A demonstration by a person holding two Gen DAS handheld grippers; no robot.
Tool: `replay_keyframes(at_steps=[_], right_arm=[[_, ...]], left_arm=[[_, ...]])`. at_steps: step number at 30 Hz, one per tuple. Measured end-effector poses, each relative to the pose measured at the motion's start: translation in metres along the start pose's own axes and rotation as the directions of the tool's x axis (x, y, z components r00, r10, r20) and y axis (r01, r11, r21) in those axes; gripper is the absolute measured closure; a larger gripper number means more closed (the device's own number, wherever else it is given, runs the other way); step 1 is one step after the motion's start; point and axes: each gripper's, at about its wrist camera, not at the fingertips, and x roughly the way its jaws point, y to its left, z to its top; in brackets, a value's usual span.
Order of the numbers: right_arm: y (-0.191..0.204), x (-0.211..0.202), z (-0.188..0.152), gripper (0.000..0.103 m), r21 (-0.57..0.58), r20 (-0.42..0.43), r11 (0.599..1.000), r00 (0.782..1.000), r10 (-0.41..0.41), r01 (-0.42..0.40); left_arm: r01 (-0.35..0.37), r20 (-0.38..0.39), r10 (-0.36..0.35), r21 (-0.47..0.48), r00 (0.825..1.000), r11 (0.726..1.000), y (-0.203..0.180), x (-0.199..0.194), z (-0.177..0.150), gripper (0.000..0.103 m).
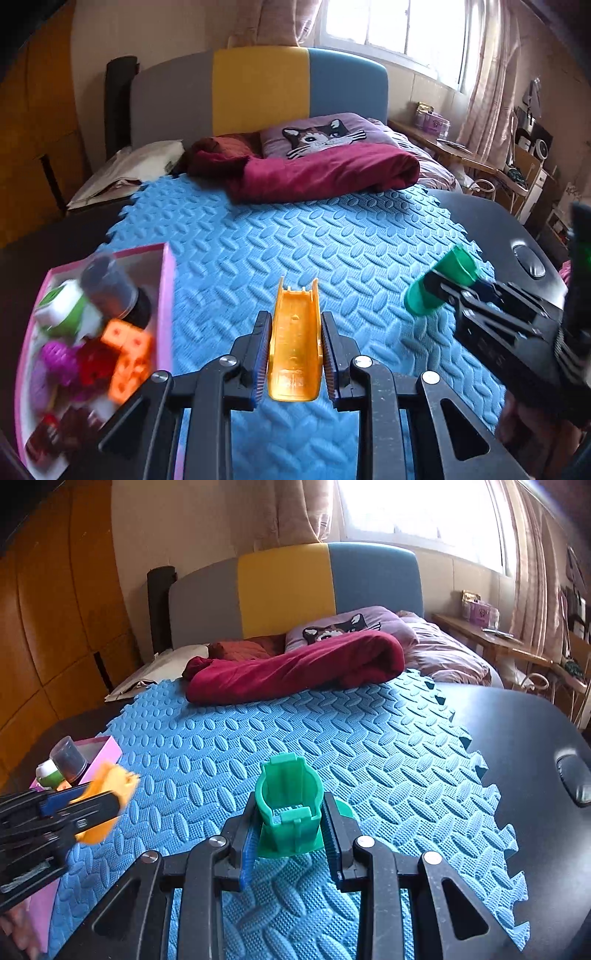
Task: Organize rigid objects
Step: 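Lift the orange chute with left tool while right tool lifts the green toy, then carry the orange chute into the tray and open the left tool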
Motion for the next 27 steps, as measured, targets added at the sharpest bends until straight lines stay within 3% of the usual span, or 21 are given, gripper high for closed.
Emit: replay_keyframes(at_steps=[15, 27], right_arm=[[0.007, -0.01, -0.003, 0.073, -0.021, 0.022, 1.0, 1.0, 0.011, -0.01], [0.014, -0.014, -0.009, 0.073, -0.038, 0.019, 0.999, 1.0, -0.001, 0.002]], left_arm=[[-0.103, 0.051, 0.102, 0.023, 0.993, 0.994, 0.027, -0.063, -0.038, 0.077], [-0.149, 0.034, 0.152, -0.077, 0.988, 0.986, 0.079, -0.092, -0.068, 0.077]])
